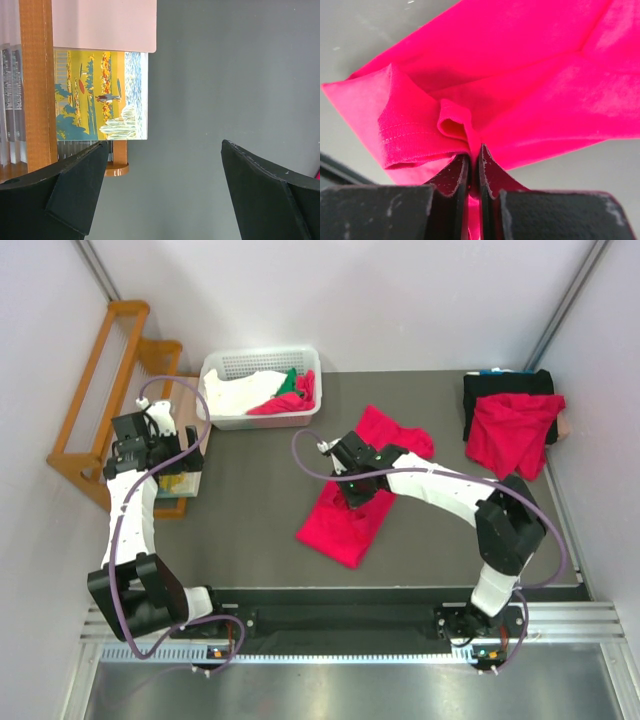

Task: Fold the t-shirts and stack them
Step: Fold the tshirt

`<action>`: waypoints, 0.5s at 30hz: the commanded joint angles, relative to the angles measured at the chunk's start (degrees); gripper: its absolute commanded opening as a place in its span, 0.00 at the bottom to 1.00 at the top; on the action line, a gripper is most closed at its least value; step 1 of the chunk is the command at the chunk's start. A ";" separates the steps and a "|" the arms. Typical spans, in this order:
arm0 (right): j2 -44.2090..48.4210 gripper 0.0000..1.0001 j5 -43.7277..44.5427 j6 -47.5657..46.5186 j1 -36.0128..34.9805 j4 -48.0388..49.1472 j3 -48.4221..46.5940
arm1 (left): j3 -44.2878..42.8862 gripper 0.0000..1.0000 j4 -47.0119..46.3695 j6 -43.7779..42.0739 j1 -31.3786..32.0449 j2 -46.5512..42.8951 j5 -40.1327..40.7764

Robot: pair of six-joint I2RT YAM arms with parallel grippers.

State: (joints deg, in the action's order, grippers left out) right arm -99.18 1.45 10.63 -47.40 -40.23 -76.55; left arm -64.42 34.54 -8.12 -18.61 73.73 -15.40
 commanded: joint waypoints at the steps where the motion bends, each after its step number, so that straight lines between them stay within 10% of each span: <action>1: -1.46 0.04 -0.84 -1.67 2.65 3.58 -0.70 | -0.44 0.99 -0.71 -0.93 -0.37 0.01 -0.42; 15: -6.38 0.07 -0.49 -2.81 7.23 5.69 -1.05 | 0.35 0.99 -0.88 -1.81 -0.29 0.53 -0.69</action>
State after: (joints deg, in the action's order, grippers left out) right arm -103.85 0.54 8.97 -41.69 -36.82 -76.49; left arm -64.38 34.52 -8.91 -18.61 73.80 -15.42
